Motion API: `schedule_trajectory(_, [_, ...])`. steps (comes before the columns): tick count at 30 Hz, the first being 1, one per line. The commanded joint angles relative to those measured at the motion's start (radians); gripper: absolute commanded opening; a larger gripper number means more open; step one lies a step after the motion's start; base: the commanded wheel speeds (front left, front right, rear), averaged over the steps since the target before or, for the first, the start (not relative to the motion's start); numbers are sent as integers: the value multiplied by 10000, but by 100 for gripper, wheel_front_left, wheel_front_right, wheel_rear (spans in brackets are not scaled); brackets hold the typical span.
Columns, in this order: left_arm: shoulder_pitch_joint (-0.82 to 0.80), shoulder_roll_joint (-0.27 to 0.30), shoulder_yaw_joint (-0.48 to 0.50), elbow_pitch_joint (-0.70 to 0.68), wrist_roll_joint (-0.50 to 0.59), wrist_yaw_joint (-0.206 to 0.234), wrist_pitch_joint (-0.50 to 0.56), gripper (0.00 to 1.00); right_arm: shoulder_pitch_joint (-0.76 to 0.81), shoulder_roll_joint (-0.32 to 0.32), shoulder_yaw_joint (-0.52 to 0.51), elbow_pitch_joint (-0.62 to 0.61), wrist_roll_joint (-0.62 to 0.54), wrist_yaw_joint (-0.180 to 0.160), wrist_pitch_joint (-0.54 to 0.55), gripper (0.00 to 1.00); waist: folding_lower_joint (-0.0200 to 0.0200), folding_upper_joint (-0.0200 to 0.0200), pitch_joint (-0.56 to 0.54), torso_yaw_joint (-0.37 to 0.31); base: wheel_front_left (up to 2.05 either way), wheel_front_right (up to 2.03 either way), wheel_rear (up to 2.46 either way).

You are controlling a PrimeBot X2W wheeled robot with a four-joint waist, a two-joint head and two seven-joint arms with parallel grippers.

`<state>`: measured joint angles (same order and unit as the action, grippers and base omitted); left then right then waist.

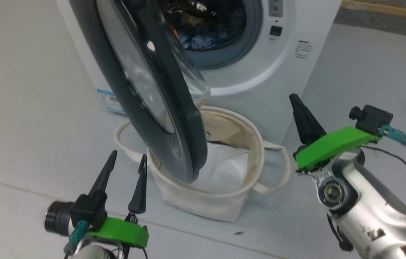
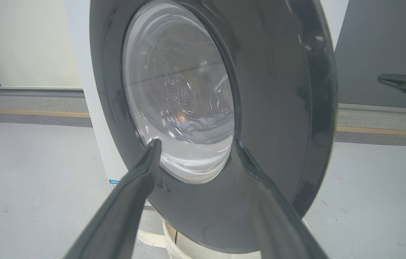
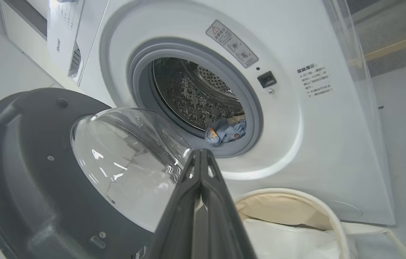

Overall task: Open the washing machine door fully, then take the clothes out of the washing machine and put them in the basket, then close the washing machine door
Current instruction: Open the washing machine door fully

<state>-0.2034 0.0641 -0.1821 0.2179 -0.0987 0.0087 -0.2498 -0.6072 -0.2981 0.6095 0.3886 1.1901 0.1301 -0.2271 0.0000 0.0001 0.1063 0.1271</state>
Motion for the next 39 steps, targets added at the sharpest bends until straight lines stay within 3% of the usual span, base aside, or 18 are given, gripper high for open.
schedule_trajectory(1, [-130,181,358,-387,25,-12,-120,100,172,-35,39,-363,-225,6,-151,0,0,-1,-176,-162,0,0,0])
schedule_trajectory(6, [160,224,420,-459,75,-42,-120,100,1088,157,-668,-438,-1790,6,-333,0,0,-1,-416,-339,0,0,0])
schedule_trajectory(9, [269,223,425,-464,95,-64,-120,100,1745,490,-1657,-542,-3150,6,-341,0,0,-1,-490,-428,0,0,0])
schedule_trajectory(10, [297,222,426,-465,99,-70,-120,100,1978,655,-2039,-569,-3626,6,-342,46,0,-1,-498,-454,0,0,0])
schedule_trajectory(11, [318,221,428,-470,103,-78,-120,100,2201,840,-2414,-629,-4092,6,-342,100,0,-1,-501,-479,0,0,0])
schedule_trajectory(16, [403,218,439,-485,126,-113,-120,100,3138,1620,-3391,-892,-5774,6,-344,100,0,-1,-547,-555,0,0,0])
schedule_trajectory(24, [454,205,433,-426,187,-154,-120,100,3839,2104,-3994,-854,-7453,6,-345,100,0,-1,-566,-600,0,0,0])
schedule_trajectory(39, [365,142,408,-192,223,-174,-120,100,3745,2364,-4133,-583,-8035,6,-346,100,0,-1,-554,-504,0,0,0])
